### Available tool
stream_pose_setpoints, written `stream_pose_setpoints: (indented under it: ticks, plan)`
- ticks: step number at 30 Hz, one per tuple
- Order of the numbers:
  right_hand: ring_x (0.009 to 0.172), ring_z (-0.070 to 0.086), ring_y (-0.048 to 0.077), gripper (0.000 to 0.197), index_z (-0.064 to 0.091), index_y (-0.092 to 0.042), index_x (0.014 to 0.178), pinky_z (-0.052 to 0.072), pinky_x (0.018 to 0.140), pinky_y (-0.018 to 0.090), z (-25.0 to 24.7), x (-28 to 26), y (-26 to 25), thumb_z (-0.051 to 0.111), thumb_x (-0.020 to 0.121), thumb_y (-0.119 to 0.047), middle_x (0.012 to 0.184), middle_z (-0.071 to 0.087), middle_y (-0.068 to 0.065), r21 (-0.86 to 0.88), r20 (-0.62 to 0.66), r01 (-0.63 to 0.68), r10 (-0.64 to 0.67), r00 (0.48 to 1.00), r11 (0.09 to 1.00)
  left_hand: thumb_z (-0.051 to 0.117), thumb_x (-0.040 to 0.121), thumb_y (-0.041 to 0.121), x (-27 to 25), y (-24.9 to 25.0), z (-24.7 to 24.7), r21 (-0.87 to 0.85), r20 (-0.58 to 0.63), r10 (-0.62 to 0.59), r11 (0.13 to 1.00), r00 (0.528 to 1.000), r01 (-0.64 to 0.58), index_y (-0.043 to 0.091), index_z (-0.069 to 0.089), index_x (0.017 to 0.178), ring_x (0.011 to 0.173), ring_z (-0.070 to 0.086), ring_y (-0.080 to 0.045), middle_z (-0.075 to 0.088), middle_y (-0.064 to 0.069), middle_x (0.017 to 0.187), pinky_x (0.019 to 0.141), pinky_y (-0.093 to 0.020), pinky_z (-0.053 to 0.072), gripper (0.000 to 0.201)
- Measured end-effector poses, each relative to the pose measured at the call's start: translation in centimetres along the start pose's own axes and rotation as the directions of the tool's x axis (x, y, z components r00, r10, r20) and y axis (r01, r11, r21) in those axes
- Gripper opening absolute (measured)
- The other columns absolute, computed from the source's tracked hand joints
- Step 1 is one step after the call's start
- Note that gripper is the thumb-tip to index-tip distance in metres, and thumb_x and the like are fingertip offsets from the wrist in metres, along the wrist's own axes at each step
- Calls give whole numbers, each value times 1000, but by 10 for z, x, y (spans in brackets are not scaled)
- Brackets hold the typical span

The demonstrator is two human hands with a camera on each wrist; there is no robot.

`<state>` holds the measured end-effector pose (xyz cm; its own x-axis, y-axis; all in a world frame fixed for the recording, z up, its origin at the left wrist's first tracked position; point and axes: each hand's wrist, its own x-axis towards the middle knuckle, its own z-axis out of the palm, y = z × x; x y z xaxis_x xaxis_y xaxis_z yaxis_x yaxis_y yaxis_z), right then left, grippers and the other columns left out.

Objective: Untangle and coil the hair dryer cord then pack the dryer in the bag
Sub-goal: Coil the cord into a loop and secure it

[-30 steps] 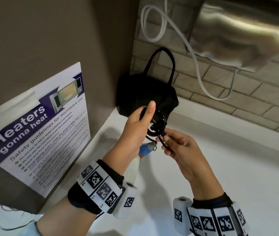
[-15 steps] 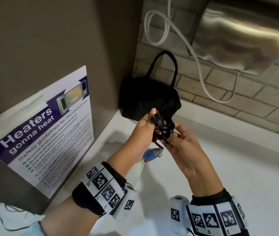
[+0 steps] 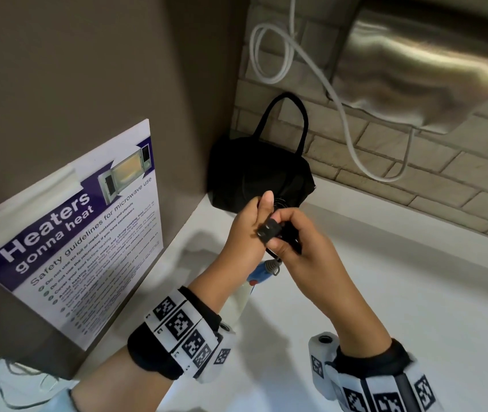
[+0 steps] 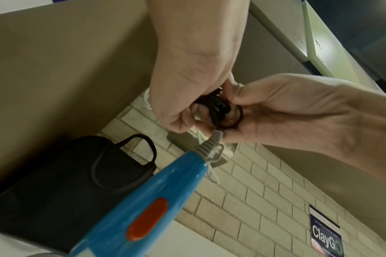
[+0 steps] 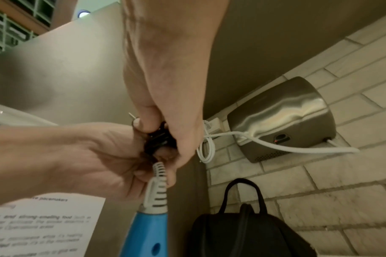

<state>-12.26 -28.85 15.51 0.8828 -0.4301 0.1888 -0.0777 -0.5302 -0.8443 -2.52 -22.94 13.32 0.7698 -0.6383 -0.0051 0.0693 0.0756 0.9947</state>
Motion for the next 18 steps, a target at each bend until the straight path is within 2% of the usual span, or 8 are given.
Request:
stream_pose_setpoints:
  ticks: [2, 4, 6, 8, 11, 14, 16, 18]
  plan:
    - [93, 48, 1, 28, 55, -33, 97, 38, 77, 7, -1, -1, -2, 59, 89, -7, 102, 50, 2, -102, 59, 35, -29, 998, 994, 35, 98, 46, -1, 0, -2, 1, 30, -5, 1000, 1000, 5, 23, 49, 74, 72, 56, -9, 51, 4, 69, 70, -22, 45, 37]
    - [98, 40, -4, 28, 56, -31, 97, 35, 80, 3, 1, -1, -3, 60, 88, -4, 108, 43, 3, -164, 16, 70, -68, 998, 984, 36, 99, 43, 0, 2, -2, 12, 39, -23, 1000, 999, 23, 21, 48, 72, 68, 53, -7, 50, 4, 67, 66, -21, 43, 37]
    - [108, 38, -1, 34, 58, -27, 97, 34, 87, 4, 1, 0, -1, 62, 82, 4, 114, 40, 1, -240, -130, 126, -160, 978, 963, 37, 99, 42, 0, 1, -2, 52, 31, -35, 998, 999, 34, 13, 51, 78, 73, 53, -12, 53, -1, 74, 71, -29, 47, 38]
    - [102, 43, 5, 36, 56, -27, 95, 34, 84, 7, -1, 3, -2, 62, 80, 5, 106, 48, -5, -298, -215, 165, -234, 948, 940, 39, 99, 38, 1, -4, -2, 136, 21, 3, 991, 1000, -6, 5, 54, 90, 80, 53, -19, 55, -11, 83, 80, -42, 48, 37]
    - [78, 53, 5, 33, 51, -31, 90, 39, 68, 11, -6, 8, -9, 61, 83, 0, 84, 58, -7, -185, -208, 153, -191, 959, 971, 42, 98, 19, 2, -12, 0, 263, 41, 151, 952, 988, -156, 3, 55, 97, 81, 53, -23, 57, -13, 90, 76, -40, 45, 20]
    - [76, 61, 18, 32, 50, -39, 85, 50, 68, 28, -12, 13, -16, 59, 80, -9, 83, 62, 2, -53, -263, 153, -162, 951, 987, 42, 98, 20, 2, -11, 2, 334, 57, 229, 913, 972, -234, 5, 57, 102, 86, 55, -22, 60, -11, 97, 72, -31, 43, 21]
    - [72, 61, 15, 32, 53, -32, 88, 51, 66, 25, -18, 15, -22, 59, 84, -1, 85, 63, 10, 84, -304, 166, -133, 943, 983, 40, 99, 26, 3, -8, -1, 344, 55, 240, 907, 969, -244, 9, 55, 98, 83, 52, -16, 59, -7, 92, 68, -23, 38, 23]
    - [68, 60, 10, 28, 53, -21, 90, 50, 65, 19, -23, 16, -28, 55, 88, 7, 84, 62, 11, 207, -337, 189, -112, 935, 960, 37, 100, 32, 5, -3, -5, 311, 32, 221, 925, 975, -220, 11, 53, 93, 76, 50, -11, 56, -1, 81, 64, -16, 37, 28]
